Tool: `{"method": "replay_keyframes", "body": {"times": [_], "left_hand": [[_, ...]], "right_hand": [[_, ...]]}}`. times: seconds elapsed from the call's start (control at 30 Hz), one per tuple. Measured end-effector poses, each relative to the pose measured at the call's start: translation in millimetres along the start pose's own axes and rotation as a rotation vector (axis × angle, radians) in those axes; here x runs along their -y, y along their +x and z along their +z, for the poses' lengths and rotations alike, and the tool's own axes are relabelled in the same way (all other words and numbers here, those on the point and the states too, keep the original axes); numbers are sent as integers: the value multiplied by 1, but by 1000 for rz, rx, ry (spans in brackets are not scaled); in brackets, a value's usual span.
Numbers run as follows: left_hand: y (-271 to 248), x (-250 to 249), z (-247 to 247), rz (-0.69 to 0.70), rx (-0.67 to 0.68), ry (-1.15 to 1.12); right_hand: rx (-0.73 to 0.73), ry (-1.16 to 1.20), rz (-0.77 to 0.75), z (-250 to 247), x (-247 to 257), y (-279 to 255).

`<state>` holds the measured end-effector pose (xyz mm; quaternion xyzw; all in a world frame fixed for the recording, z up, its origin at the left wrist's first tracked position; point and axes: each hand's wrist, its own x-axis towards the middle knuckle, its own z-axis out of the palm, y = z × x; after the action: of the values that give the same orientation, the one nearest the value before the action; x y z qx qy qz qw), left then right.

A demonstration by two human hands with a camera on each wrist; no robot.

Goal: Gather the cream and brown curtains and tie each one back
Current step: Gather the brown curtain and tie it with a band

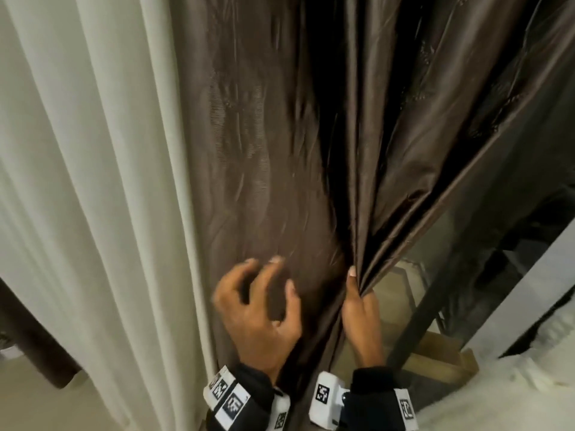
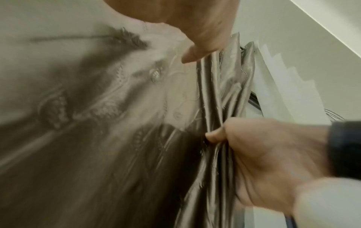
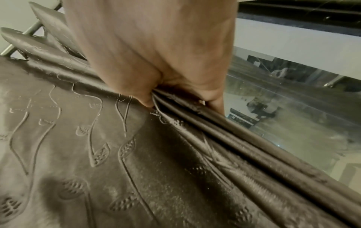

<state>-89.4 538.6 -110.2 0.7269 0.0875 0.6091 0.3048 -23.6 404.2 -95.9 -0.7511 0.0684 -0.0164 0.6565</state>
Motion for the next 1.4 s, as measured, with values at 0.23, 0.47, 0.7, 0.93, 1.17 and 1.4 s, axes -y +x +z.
{"method": "replay_keyframes", "body": {"times": [0.23,0.47,0.7,0.93,1.17,1.4], "left_hand": [[24,30,-10,-397,24,-287],[-9,17,25,-69,450,-125],[-17,1,48,-47,690,-411],[9,2,31,-360,576,-631],[92,-43,56,-214,995,-589],[132,-64,96,-2,778,-117]], "right_hand": [[-17,-12,31,11,1,-10],[97,-78,14,17,-4,-10],[169,-92,-188,6,13,0],[122,-194,-176,-5,2,26],[140,-492,-186,18,21,9],[251,-912,-701,18,4,27]]}}
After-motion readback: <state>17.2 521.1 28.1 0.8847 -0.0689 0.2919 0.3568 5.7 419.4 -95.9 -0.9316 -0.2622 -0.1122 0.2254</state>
